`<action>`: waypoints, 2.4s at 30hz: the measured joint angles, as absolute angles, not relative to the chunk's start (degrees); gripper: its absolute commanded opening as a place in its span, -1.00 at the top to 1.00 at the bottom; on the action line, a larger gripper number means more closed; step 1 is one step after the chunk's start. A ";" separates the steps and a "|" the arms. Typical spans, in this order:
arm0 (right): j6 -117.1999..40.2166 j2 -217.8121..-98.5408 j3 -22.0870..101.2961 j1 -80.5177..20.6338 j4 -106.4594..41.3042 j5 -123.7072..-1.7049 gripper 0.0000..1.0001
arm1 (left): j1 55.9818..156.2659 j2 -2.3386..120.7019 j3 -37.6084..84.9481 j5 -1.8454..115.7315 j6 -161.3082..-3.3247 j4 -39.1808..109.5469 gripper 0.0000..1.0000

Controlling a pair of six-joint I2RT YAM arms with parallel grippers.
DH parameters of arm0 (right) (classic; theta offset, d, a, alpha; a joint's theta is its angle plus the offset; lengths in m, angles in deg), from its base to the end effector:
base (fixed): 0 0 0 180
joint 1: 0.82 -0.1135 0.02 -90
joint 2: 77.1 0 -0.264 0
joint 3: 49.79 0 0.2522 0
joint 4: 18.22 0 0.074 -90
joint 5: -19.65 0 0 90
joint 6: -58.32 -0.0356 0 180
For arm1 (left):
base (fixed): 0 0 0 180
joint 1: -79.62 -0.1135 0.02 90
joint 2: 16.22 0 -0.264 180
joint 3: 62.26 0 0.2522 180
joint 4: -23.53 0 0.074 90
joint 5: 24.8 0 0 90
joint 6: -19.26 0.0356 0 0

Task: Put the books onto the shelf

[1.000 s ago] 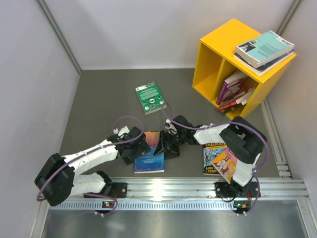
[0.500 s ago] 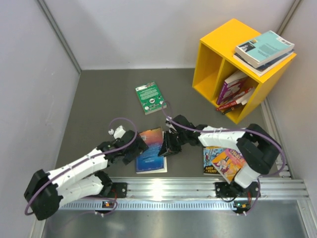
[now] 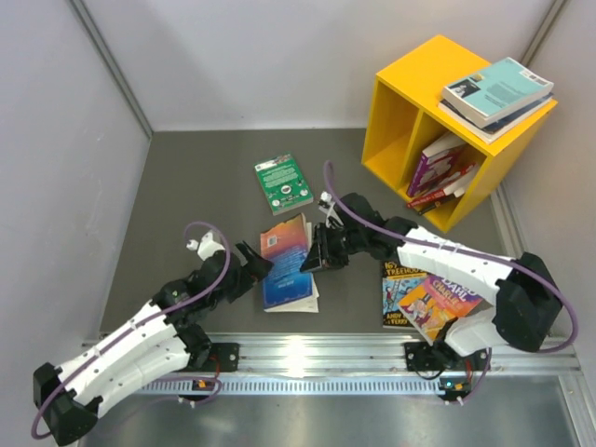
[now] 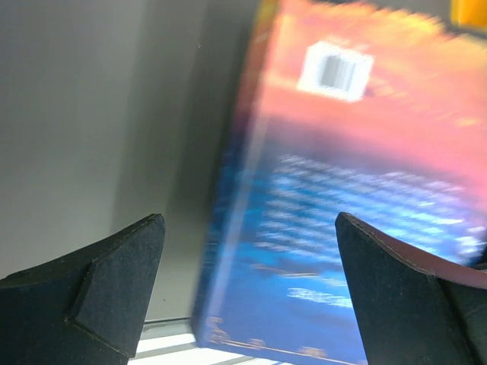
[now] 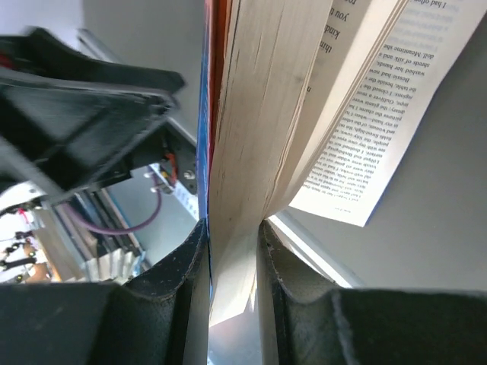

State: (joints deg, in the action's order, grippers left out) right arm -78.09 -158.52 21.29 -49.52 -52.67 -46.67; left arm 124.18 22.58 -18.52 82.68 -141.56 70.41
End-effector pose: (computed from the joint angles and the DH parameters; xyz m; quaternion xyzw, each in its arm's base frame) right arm 0.1901 0.2381 0.2542 -0.0969 0.9018 0.4054 0.1141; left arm 0.1114 -0.0947 0.2285 -0.2653 0.8651 -0.2660 0.3324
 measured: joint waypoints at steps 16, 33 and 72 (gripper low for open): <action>-93.78 -149.15 7.26 -42.77 -29.50 -35.21 1.00 | 122.89 15.48 -30.37 72.84 -141.41 44.79 -0.80; -90.68 -147.81 5.09 -40.98 -31.95 -32.92 -1.00 | 119.46 26.71 -17.06 68.12 -134.55 48.99 1.00; -128.01 -146.15 -1.24 -36.63 24.99 -39.32 -1.00 | 113.08 54.14 36.71 54.83 -129.50 57.30 1.00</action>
